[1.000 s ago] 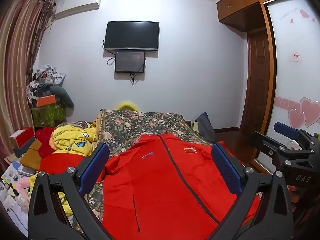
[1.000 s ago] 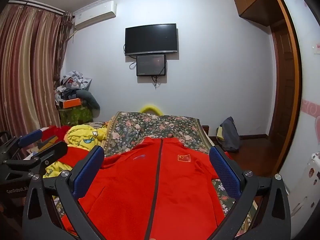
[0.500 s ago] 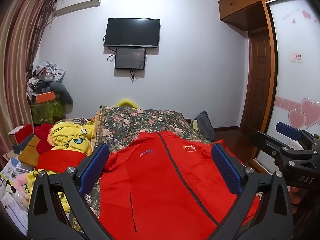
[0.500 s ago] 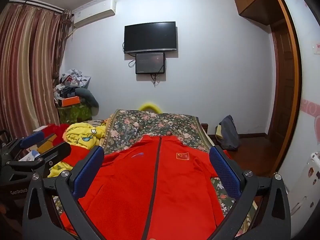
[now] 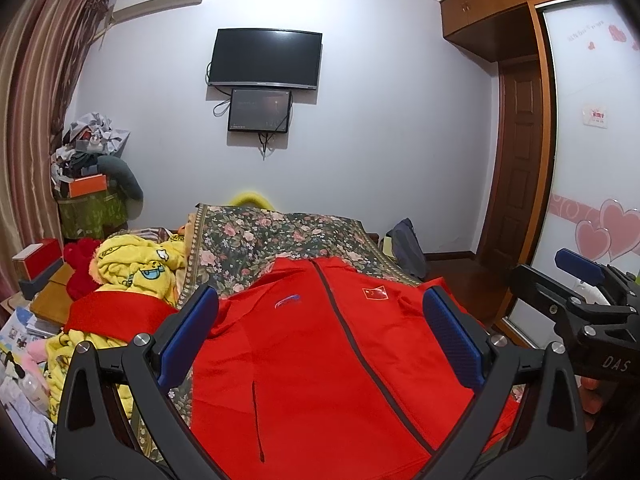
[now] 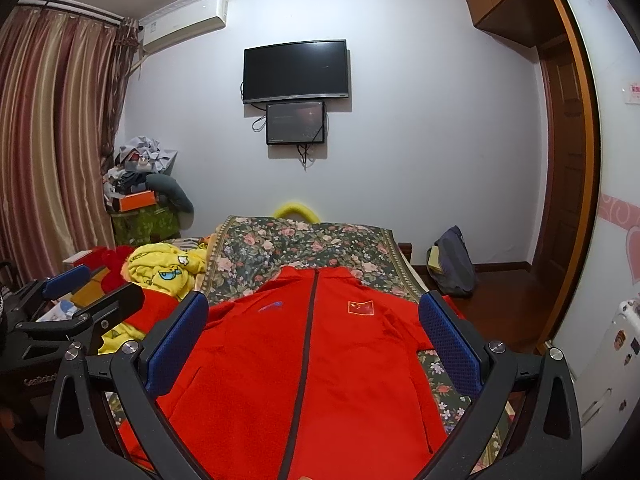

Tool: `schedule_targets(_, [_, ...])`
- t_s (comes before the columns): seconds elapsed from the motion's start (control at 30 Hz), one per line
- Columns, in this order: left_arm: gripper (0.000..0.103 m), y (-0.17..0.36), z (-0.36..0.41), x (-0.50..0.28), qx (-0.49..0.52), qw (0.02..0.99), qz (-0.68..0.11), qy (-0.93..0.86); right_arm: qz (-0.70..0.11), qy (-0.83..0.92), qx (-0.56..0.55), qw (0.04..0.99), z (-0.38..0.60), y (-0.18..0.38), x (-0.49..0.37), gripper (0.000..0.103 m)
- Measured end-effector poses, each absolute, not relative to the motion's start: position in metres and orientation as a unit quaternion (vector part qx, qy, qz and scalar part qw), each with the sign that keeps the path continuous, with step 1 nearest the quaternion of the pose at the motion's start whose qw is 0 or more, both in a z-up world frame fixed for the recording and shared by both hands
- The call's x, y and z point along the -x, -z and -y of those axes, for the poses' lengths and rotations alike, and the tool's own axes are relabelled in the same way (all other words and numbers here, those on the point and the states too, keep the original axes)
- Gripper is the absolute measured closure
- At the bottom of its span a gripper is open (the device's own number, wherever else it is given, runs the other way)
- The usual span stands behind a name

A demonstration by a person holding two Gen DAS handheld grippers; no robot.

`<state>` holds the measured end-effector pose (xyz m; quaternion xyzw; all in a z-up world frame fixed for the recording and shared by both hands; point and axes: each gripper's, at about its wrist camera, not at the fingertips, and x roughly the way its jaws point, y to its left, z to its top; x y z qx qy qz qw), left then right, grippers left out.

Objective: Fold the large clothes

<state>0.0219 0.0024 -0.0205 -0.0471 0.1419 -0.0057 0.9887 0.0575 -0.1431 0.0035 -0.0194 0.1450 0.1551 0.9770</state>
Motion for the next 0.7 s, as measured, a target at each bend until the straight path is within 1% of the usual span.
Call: schedule_targets(0.7, [0.000, 0.0256, -0.0054, -0.0243, 0.053, 0.988, -0.146, -0.001, -0.150, -0.153, 0.020, 0.977, 0.1486, -0.0018, -0.0612, 0.000])
